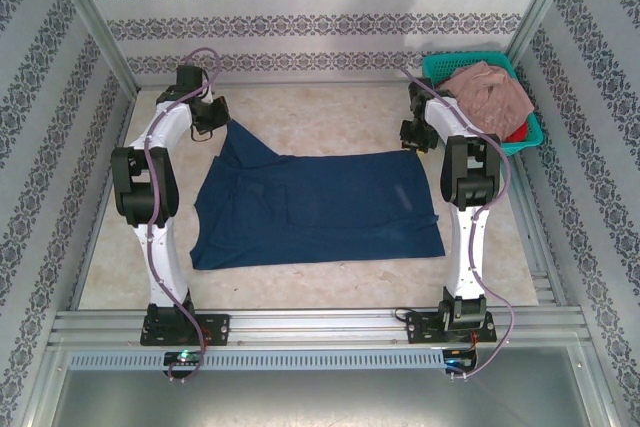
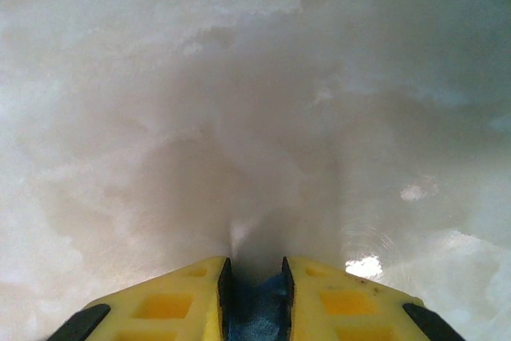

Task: Fold the inside-out t-shirt
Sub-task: Fold the T-shirt at the center of the table.

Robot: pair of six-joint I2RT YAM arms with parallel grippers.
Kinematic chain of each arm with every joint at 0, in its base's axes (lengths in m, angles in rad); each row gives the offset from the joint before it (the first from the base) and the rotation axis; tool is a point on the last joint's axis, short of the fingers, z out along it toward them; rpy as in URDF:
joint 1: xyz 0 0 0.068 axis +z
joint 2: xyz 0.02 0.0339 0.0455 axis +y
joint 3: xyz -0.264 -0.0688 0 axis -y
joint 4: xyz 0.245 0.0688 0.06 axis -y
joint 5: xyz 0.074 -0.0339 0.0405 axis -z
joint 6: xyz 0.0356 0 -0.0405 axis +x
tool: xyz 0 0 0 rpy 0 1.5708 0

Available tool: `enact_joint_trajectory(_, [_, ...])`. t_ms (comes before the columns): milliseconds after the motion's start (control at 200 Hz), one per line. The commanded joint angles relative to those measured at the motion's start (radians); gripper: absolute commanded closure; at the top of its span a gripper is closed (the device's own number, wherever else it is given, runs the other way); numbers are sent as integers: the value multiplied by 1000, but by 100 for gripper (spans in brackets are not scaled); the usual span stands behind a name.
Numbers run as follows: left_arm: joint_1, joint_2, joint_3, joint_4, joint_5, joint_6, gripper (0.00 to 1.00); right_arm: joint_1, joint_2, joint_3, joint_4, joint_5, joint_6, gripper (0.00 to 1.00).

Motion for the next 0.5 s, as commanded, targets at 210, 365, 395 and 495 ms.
enact_joint_trajectory(210, [-5, -65, 75, -43, 30, -23, 100, 4, -18, 41, -5, 23, -84, 88])
enact_joint_trajectory(365, [-5, -178, -27, -44, 36, -69, 100, 6, -121, -67, 55, 22, -135, 94])
enact_joint_trajectory(395, [-5, -210, -61, -35, 35, -81, 100, 7, -140, -86, 63, 21, -143, 95])
enact_joint_trajectory(495, [-5, -315, -183, -1, 51, -127, 100, 8, -209, -154, 93, 25, -171, 96])
